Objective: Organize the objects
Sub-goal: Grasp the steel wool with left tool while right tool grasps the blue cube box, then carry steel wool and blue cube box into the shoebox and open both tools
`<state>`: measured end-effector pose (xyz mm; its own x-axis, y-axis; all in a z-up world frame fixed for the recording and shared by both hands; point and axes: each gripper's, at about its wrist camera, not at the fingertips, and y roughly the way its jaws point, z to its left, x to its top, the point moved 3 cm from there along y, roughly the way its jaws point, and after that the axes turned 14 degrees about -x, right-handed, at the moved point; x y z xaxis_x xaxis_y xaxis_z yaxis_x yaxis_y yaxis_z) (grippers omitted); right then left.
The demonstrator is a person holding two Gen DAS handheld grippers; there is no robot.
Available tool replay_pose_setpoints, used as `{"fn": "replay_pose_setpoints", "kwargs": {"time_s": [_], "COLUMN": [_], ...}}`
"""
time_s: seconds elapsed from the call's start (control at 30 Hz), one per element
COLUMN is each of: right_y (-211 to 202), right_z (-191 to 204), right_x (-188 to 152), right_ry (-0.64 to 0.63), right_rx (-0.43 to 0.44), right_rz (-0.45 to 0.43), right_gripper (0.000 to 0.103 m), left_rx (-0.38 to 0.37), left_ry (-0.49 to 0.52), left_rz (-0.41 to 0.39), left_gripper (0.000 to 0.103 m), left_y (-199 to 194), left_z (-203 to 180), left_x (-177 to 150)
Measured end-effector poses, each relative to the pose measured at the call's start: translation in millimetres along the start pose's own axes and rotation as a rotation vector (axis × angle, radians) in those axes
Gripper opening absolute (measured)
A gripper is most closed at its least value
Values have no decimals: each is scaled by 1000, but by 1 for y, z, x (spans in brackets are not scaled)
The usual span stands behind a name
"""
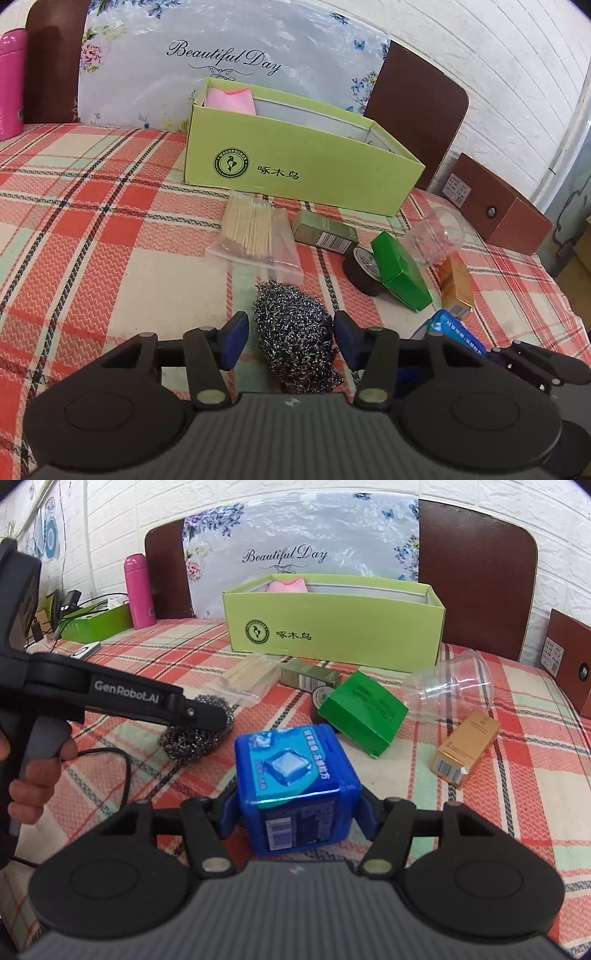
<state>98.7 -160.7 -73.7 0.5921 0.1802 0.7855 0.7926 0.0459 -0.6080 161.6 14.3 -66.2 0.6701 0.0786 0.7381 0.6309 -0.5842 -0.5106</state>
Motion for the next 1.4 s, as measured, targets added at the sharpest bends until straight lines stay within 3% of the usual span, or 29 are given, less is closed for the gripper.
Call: {"fn": "replay_pose_setpoints", "kwargs": {"time_s": [0.07, 0.27, 0.53, 0.8, 1.1, 1.4], "right_y": [0, -2, -16, -11, 28, 99], "right_z": [1, 1, -6, -21, -43, -38], "right_x": [-1, -1, 20, 67, 139, 196], "right_ry": [9, 19, 43, 21, 83, 123], "right_rx": [3, 10, 50, 4, -55, -114], "right_rz": [5, 9, -64, -164, -243, -228], "right_gripper": [58, 57, 57, 57, 57, 57], "left_rx": [-14, -36, -122, -154, -88, 49], "left_ry": [7, 22, 47, 111, 140, 128], "left_rz": [9, 14, -45, -131, -211, -195], "left_gripper": [44, 37, 36, 36, 36, 36], "left_y": [1, -2, -19, -20, -2, 39], "left_z": [0, -4, -19, -34, -27, 18], "left_x": [0, 1, 28, 78, 142, 190]}}
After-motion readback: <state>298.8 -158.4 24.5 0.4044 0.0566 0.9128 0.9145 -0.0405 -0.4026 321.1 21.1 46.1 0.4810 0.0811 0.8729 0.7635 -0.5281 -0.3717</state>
